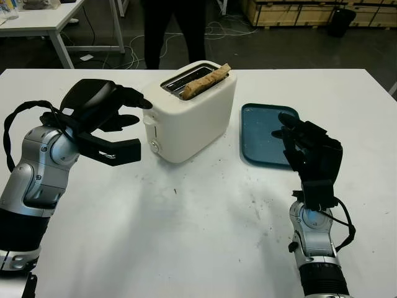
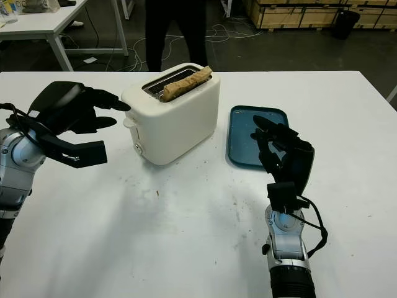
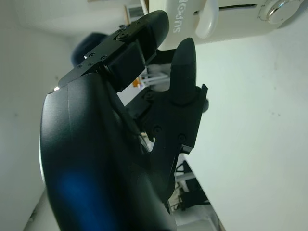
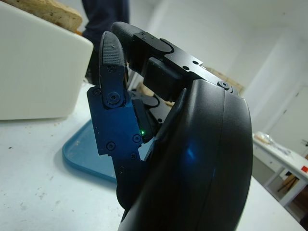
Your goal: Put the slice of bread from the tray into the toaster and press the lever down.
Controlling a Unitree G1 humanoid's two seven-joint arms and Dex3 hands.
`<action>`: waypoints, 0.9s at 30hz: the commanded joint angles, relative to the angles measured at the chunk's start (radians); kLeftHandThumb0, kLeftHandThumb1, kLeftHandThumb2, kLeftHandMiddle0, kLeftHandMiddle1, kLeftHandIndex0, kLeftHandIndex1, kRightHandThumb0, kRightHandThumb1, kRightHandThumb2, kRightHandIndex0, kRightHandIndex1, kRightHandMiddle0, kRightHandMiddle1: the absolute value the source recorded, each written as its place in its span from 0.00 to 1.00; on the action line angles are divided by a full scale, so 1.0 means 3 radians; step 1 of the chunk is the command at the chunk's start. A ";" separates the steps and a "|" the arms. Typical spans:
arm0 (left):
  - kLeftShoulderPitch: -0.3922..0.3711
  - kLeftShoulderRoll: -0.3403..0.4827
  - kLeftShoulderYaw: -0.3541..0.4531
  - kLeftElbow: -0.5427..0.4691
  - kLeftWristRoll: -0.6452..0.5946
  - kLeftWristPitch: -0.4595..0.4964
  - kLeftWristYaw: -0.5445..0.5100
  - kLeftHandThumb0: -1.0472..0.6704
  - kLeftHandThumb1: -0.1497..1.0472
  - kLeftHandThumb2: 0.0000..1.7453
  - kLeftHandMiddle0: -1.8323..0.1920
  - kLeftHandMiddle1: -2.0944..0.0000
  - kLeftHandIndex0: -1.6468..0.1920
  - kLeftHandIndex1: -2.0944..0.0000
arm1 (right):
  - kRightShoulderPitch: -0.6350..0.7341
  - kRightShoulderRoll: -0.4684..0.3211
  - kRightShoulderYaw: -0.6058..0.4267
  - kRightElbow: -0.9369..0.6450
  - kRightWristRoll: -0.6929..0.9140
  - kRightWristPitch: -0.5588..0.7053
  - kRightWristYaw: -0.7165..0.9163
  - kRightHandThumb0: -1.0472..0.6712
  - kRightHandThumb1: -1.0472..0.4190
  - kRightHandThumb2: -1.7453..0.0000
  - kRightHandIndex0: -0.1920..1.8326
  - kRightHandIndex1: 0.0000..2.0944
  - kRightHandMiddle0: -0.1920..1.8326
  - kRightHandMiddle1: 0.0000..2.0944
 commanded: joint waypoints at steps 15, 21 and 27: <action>-0.0050 0.0091 -0.0113 0.0181 0.0146 -0.0021 -0.0056 0.44 0.71 0.39 0.46 0.18 0.40 1.00 | -0.0010 0.0004 -0.0019 -0.0045 0.0020 -0.0044 -0.0015 0.31 0.09 0.86 0.52 0.44 0.67 0.00; -0.0041 0.0097 -0.0158 0.0249 0.0139 -0.0046 -0.0068 0.45 0.69 0.41 0.45 0.18 0.40 1.00 | -0.0011 0.0001 -0.0025 -0.0044 0.0019 -0.0037 -0.0019 0.31 0.09 0.87 0.52 0.44 0.67 0.00; -0.0030 0.0073 -0.0179 0.0293 0.0133 -0.0043 -0.0074 0.45 0.71 0.40 0.45 0.17 0.41 1.00 | -0.0015 0.0003 -0.0023 -0.0031 0.0046 -0.0064 0.0000 0.31 0.09 0.87 0.52 0.44 0.66 0.00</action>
